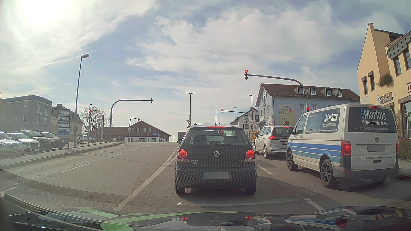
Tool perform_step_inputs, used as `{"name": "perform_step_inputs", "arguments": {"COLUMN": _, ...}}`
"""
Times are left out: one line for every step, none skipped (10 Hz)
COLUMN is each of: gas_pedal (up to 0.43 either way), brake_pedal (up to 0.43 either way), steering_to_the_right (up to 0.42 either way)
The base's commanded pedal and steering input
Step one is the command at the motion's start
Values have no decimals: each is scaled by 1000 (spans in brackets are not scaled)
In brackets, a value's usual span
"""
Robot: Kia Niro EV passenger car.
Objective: Follow the waypoints while adhering to traffic rules and regulations
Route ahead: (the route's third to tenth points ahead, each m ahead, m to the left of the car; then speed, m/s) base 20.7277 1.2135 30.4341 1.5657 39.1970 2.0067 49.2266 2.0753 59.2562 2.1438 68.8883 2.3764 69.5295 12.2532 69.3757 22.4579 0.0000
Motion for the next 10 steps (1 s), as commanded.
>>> {"name": "perform_step_inputs", "arguments": {"gas_pedal": 0, "brake_pedal": 354, "steering_to_the_right": -32}}
{"name": "perform_step_inputs", "arguments": {"gas_pedal": 0, "brake_pedal": 354, "steering_to_the_right": -32}}
{"name": "perform_step_inputs", "arguments": {"gas_pedal": 0, "brake_pedal": 354, "steering_to_the_right": -32}}
{"name": "perform_step_inputs", "arguments": {"gas_pedal": 0, "brake_pedal": 354, "steering_to_the_right": -32}}
{"name": "perform_step_inputs", "arguments": {"gas_pedal": 0, "brake_pedal": 354, "steering_to_the_right": -32}}
{"name": "perform_step_inputs", "arguments": {"gas_pedal": 0, "brake_pedal": 354, "steering_to_the_right": -32}}
{"name": "perform_step_inputs", "arguments": {"gas_pedal": 0, "brake_pedal": 354, "steering_to_the_right": -32}}
{"name": "perform_step_inputs", "arguments": {"gas_pedal": 0, "brake_pedal": 354, "steering_to_the_right": -32}}
{"name": "perform_step_inputs", "arguments": {"gas_pedal": 0, "brake_pedal": 354, "steering_to_the_right": -32}}
{"name": "perform_step_inputs", "arguments": {"gas_pedal": 0, "brake_pedal": 354, "steering_to_the_right": -32}}
